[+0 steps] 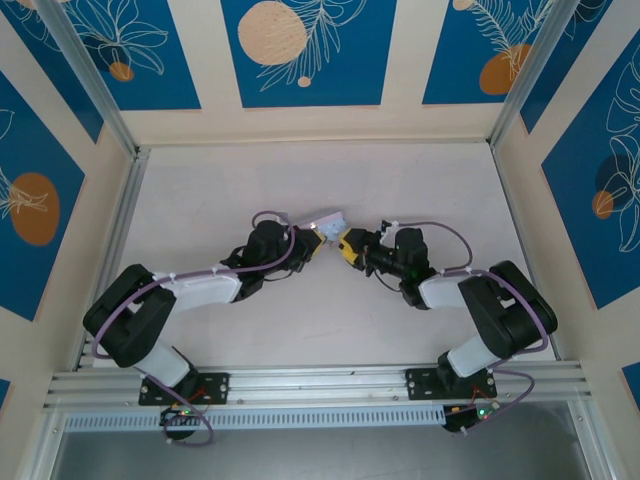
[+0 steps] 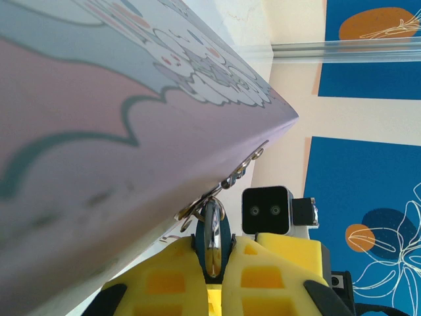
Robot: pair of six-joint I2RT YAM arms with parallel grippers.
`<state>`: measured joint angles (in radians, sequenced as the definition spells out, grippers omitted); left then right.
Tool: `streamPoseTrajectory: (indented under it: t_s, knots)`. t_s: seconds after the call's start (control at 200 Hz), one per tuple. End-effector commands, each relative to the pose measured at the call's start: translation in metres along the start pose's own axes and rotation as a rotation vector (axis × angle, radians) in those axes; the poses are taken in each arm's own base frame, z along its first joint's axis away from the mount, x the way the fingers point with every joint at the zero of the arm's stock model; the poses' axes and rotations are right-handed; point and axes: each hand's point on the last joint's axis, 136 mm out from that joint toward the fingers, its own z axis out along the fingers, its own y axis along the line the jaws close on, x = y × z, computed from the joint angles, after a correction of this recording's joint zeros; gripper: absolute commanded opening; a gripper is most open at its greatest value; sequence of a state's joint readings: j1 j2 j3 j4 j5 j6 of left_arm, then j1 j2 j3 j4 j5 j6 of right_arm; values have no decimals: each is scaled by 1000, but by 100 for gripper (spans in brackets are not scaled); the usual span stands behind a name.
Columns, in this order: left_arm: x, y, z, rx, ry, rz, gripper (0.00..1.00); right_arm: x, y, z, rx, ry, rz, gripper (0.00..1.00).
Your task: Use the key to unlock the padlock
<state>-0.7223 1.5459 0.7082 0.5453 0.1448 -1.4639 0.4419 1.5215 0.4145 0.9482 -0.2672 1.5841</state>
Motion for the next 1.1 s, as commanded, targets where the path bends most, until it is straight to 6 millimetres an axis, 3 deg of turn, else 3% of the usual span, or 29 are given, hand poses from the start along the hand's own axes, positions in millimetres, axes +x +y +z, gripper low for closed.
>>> streamPoseTrajectory:
  t_s: [0.0,0.23,0.44,0.61,0.795,0.935,1.095]
  knots:
    - [-2,-10,2,37,-4,21,0,5,5,6,-7,26,-27,33]
    - [-2,-12,3,39,-3,24,0,8,13,18,-31,46,-28,21]
    - [-1,-10,4,37,5,24,0,8,26,30,-73,68,-23,0]
    - [-1,-8,4,32,4,18,0,10,30,33,-86,88,-24,0]
    - [-4,0,2,1,-16,21,0,6,22,20,-60,69,-38,38]
    - [-8,2,2,-16,-19,36,0,6,10,0,9,67,-72,47]
    - [-10,7,1,-46,-15,72,0,9,6,-24,140,75,-211,50]
